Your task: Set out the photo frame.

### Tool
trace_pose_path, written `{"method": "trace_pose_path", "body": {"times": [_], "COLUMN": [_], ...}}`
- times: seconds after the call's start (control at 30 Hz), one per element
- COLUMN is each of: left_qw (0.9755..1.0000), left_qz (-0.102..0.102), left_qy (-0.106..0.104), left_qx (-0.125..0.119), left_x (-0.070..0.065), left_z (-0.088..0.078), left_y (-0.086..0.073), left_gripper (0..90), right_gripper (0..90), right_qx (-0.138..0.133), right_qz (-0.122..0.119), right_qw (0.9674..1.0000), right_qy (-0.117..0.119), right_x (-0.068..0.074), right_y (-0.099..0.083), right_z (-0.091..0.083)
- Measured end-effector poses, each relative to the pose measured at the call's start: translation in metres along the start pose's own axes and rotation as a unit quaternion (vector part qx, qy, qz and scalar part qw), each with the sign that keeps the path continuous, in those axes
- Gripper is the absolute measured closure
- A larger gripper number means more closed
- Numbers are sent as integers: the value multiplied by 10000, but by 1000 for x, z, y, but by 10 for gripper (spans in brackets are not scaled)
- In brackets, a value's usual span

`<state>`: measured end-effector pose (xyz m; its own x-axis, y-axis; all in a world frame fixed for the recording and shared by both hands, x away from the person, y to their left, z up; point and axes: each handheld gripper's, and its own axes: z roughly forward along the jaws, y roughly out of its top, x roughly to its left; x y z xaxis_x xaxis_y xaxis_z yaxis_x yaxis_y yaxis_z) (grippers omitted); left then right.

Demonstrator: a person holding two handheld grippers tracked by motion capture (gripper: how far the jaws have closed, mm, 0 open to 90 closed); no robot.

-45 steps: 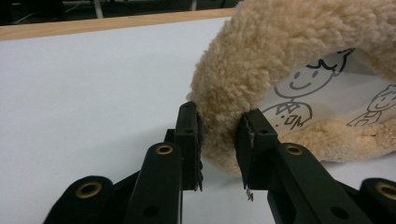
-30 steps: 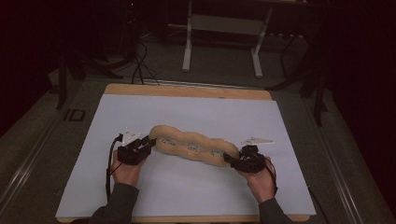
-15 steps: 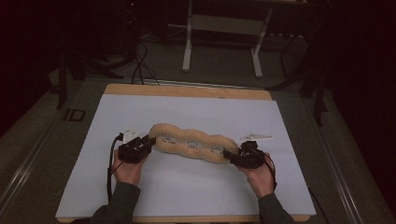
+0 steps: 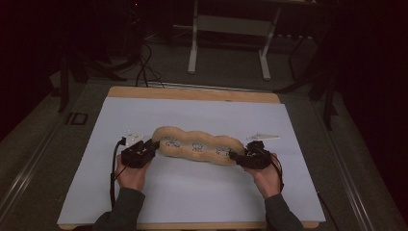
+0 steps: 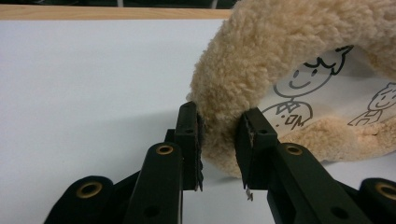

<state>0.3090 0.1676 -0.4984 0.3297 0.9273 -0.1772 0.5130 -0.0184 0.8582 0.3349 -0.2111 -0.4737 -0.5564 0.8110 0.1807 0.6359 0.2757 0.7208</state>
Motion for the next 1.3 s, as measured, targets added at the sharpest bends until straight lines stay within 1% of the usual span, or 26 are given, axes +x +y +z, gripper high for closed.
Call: {"method": "trace_pose_path", "body": {"times": [0.27, 0.37, 0.43, 0.63, 0.8, 0.93, 1.3], "left_qw": [9999, 9999, 9998, 9996, 9996, 9996, 9993], "left_qz": [-128, -133, -159, -239, -251, -220, -254], "left_qy": [68, 82, 128, 137, 132, 136, 143], "left_qx": [23, 22, 15, 52, 71, 69, 246], "left_x": [-3, -4, -6, -8, -8, -8, -9], "left_z": [0, 0, -1, 1, 4, 6, 15], "left_y": [-1, -1, -1, -2, -4, -5, -10], "left_gripper": [729, 729, 729, 729, 729, 728, 727], "right_gripper": [546, 545, 542, 538, 536, 534, 530], "right_qx": [40, 39, 44, 63, 86, 104, 219], "right_qz": [-21, -22, -20, -35, -24, -1, 47], "right_qw": [10000, 10000, 10000, 9999, 9999, 9998, 9995], "right_qy": [-62, -74, -78, -116, -142, -156, -219], "right_x": [-3, -4, -5, -8, -10, -12, -19], "right_y": [6, 6, 8, 11, 11, 10, 7], "right_z": [2, 2, 2, 3, 6, 8, 16]}}
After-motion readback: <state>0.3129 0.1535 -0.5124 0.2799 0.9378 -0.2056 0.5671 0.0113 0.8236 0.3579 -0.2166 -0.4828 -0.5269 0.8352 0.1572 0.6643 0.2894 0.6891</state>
